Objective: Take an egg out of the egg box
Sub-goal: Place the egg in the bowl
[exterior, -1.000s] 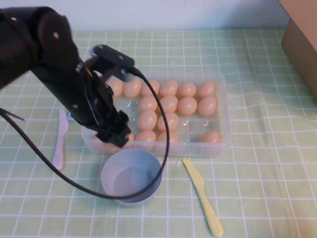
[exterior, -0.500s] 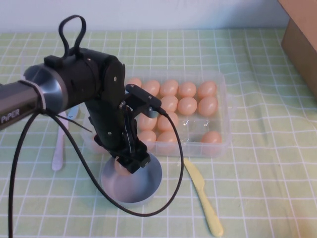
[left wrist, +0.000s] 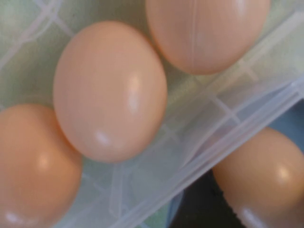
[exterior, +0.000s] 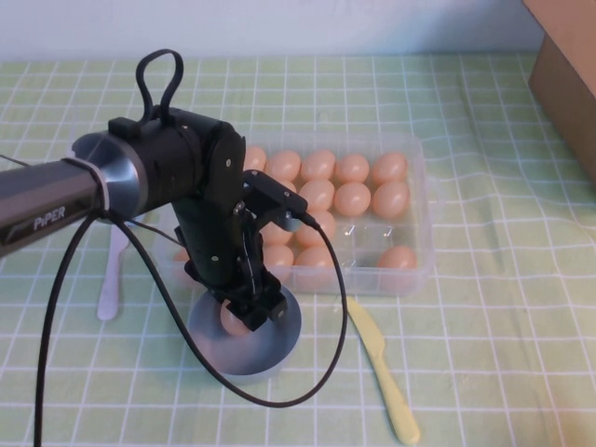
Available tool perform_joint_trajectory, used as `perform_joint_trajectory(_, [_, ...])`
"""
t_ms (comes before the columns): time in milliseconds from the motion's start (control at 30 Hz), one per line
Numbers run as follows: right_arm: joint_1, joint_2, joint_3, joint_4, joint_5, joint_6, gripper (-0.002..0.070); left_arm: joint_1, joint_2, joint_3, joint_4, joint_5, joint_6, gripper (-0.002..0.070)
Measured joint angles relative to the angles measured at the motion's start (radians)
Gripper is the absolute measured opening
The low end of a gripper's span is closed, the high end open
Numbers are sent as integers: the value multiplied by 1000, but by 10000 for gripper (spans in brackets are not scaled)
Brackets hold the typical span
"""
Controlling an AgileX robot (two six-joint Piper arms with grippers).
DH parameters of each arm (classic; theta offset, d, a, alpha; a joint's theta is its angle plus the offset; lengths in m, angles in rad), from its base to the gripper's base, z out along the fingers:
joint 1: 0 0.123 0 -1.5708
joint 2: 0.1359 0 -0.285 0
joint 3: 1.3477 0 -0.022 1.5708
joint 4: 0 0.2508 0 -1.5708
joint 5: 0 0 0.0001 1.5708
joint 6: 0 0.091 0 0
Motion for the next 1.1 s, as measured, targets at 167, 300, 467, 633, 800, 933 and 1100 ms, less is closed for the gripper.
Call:
perform_joint_trajectory(167, [0,0,0,0,0,0,-17,0,7,0,0,-2,0,374])
perform_joint_trajectory(300, [0,0,0,0,0,0,-17,0,9,0,0,-2,-18,374])
perform_joint_trajectory(467, [0,0,0,0,0,0,-17,0,9,0,0,0,-58,374])
perform_joint_trajectory(633, [0,0,0,0,0,0,-17,0,9,0,0,0,-71,375])
perform_joint_trajectory(800, [0,0,0,0,0,0,-17,-5,9,0,2,0,-73,379])
perform_joint_trajectory(933, [0,0,0,0,0,0,-17,-21,-3,0,2,0,-74,417])
perform_joint_trajectory(1100, [0,0,0,0,0,0,-17,-29,-23,0,0,0,-78,475])
